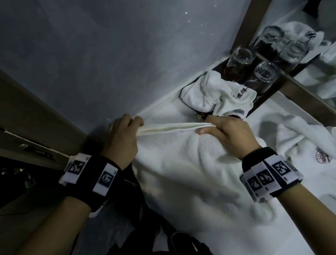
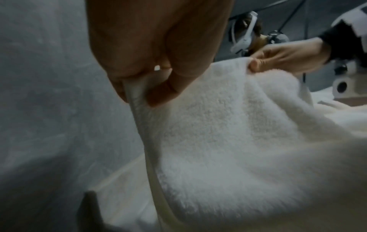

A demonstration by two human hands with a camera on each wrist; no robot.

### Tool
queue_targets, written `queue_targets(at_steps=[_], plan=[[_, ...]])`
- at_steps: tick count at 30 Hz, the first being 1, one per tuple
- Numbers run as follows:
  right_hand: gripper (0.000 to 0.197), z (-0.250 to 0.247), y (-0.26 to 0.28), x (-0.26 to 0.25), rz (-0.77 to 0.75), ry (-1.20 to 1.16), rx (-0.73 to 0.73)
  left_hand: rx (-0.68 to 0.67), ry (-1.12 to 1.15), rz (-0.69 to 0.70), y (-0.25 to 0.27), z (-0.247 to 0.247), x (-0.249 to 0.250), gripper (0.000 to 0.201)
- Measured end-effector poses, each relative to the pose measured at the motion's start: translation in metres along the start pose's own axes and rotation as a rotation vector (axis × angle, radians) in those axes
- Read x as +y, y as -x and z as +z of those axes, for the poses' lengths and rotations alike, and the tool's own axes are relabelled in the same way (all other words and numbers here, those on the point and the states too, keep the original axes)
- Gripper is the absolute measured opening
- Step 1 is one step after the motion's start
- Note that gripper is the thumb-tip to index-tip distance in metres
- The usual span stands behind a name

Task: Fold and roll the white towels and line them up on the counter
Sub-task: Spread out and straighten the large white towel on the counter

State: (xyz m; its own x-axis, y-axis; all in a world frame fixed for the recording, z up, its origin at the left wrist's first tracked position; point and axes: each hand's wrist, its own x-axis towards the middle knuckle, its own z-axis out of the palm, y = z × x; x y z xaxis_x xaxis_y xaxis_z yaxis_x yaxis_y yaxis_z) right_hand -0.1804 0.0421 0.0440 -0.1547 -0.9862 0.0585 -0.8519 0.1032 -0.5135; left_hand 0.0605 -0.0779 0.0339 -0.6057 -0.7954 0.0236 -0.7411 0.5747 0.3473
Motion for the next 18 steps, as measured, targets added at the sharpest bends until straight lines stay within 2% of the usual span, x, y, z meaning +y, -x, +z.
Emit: queue_targets(at_steps=[2, 4, 7, 9, 11, 14, 18], plan=[[0.062, -0.002, -0.001, -0.006, -0.037, 0.009, -0.001, -0.041, -0.140, 0.020, -0.004, 0.002, 0.004, 0.033], [0.065, -0.004, -0.002, -0.010, -0.073, 0.025, -0.011, -0.080, -0.166, 0.056, -0.008, 0.004, 0.010, 0.045], [0.063, -0.005, 0.000, -0.016, -0.154, 0.024, 0.003, -0.200, 0.015, 0.108, -0.013, 0.007, 0.023, 0.077], [0.060, -0.004, 0.003, -0.020, -0.213, 0.039, 0.024, -0.247, 0.156, 0.075, -0.017, 0.007, 0.035, 0.089], [0.057, -0.006, 0.005, -0.020, -0.250, 0.051, 0.075, -0.272, 0.220, 0.027, -0.022, 0.004, 0.042, 0.078], [0.046, -0.013, 0.009, -0.014, -0.263, 0.115, 0.166, -0.279, 0.162, 0.060, -0.024, -0.004, 0.041, 0.046], [0.037, -0.011, 0.019, -0.004, -0.232, 0.233, 0.166, -0.351, 0.181, 0.119, -0.024, -0.007, 0.034, 0.034]])
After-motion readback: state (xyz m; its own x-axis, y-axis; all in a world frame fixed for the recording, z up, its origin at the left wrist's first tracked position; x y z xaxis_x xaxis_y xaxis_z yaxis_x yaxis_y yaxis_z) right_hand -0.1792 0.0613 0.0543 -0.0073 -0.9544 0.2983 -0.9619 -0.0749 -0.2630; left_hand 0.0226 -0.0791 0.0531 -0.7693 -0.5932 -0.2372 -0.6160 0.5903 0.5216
